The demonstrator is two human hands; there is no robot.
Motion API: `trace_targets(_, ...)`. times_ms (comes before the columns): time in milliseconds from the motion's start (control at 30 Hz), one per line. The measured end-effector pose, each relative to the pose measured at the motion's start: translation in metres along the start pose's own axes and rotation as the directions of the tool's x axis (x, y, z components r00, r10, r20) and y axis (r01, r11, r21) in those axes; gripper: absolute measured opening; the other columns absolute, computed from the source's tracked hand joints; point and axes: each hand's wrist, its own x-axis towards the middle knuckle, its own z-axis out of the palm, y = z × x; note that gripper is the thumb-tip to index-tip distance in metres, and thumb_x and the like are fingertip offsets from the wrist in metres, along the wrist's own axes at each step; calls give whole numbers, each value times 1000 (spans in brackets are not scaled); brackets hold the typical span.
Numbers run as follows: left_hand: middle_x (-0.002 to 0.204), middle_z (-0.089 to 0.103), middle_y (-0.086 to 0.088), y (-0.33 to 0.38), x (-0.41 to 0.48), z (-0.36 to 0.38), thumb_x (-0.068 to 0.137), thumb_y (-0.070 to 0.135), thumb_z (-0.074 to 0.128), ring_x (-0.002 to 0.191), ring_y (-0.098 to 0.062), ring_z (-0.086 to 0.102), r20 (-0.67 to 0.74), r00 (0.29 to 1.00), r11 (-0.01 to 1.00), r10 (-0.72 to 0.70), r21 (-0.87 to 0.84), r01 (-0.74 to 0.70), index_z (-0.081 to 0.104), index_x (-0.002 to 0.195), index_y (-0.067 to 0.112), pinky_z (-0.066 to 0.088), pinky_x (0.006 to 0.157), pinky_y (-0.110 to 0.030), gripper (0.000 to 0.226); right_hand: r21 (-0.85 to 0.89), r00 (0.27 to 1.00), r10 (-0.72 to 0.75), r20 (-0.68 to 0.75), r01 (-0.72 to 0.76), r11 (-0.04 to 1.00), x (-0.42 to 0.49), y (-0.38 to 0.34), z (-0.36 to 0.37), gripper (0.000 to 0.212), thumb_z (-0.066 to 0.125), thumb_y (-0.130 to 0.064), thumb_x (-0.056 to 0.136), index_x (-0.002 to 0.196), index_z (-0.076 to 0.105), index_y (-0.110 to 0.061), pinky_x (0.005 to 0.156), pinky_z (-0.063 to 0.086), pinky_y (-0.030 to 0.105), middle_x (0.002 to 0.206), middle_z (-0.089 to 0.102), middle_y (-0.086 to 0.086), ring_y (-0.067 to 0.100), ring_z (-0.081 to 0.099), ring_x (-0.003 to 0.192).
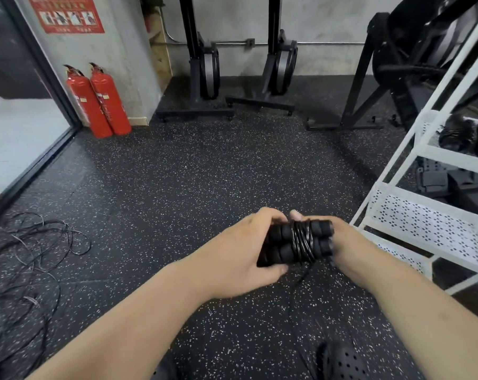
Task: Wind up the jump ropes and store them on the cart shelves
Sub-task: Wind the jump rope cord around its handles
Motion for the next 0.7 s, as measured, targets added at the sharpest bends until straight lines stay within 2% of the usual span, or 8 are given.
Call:
trace_targets(67,116,54,24,-3,3,-1,94,43,77,100,8,53,-66,997,999,-37,-22,35,38,135,44,38,76,-13,57,-59,997,62,-54,-65,996,5,12,12,34,51,-30,111,95,79,-17,107,48,51,86,80,0,21,70,88)
trace_targets(133,118,54,23,-8,7,0,93,43,78,102,5,54,-146,987,998,-68,-14,67,42,133,43,43,82,-18,54,-1,991,111,-68,-111,994,6,18,22,36,47,-25,111,91,74,-11,99,56,55,75,70,6,22,61,68)
trace_targets(267,128,55,18,-26,15,3,91,42,81,112,-7,56,-281,950,986,-136,58,158,50,140,37,48,100,-32,58,29,998,54,-38,-53,998,-1,20,44,51,44,-39,114,89,74,-6,59,51,38,66,55,3,16,46,51)
trace_targets(367,126,58,15,-40,21,2,87,43,84,113,-11,59,-374,909,968,-186,88,234,56,141,35,51,102,-35,61,-192,999,-11,32,17,981,-10,18,53,46,40,-39,115,94,74,-15,52,47,33,62,56,-3,14,46,47)
trace_targets(467,122,59,14,-53,22,-2,87,45,83,112,-15,61,-389,892,933,-230,173,315,57,141,38,54,96,-38,60,-580,984,-166,64,172,796,-27,9,50,36,41,-44,113,96,70,-30,55,49,36,65,65,-6,16,57,50)
trace_targets(533,120,59,14,-57,21,-3,87,46,82,113,-16,60,-349,906,915,-237,233,329,57,140,40,54,93,-39,59,-740,953,-302,35,228,633,-38,-1,45,33,43,-50,110,95,67,-33,53,45,32,67,65,-7,10,58,54)
trace_targets(600,119,58,15,-55,21,-3,86,45,84,113,-15,59,-287,935,923,-208,258,284,57,139,43,55,93,-39,59,-825,906,-422,10,246,509,-43,-13,37,34,43,-55,108,91,65,-35,54,42,29,64,61,-11,5,54,57)
trace_targets(700,114,58,17,-43,18,0,86,43,82,110,-11,57,-156,984,943,-81,308,126,60,129,45,56,91,-40,48,-867,831,-556,20,291,404,-41,-26,23,37,43,-63,102,91,69,-39,64,52,34,68,63,-17,2,57,64)
